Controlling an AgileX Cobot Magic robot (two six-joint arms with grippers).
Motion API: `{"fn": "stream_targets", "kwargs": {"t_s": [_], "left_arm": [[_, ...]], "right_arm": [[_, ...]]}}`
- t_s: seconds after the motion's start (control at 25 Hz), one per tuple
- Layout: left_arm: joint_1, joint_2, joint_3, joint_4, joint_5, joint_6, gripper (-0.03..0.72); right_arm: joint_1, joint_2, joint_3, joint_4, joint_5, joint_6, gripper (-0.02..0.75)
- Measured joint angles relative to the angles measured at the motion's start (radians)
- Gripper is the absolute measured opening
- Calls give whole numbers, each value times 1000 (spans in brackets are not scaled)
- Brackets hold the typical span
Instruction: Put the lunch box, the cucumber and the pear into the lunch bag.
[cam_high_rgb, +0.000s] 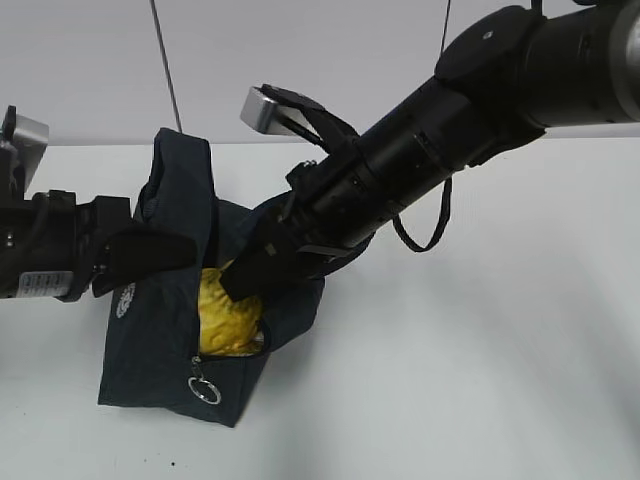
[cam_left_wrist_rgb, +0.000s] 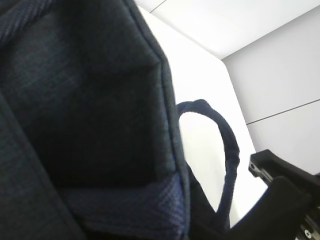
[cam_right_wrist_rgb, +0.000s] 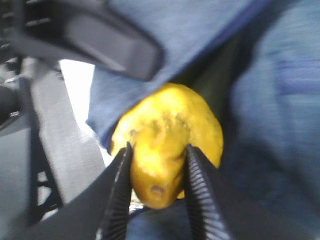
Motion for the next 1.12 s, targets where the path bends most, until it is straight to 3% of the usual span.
{"fn": "stream_targets", "kwargs": {"t_s": [0.2, 0.48, 0.68, 0.96, 1.12], "left_arm": [[0, 0, 0, 0, -2, 0, -20], [0, 0, 0, 0, -9, 0, -20], [0, 0, 0, 0, -9, 0, -20], [0, 0, 0, 0, -8, 0, -20], [0, 1, 0, 0, 15, 0, -20]], "right_arm": [[0, 0, 0, 23, -25, -32, 262], [11, 0, -56, 42, -180, -57, 268], [11, 0, -92, 46, -131, -59, 298], [11, -21, -92, -124, -83, -7, 312], [11, -71, -96, -305, -103, 112, 391]]}}
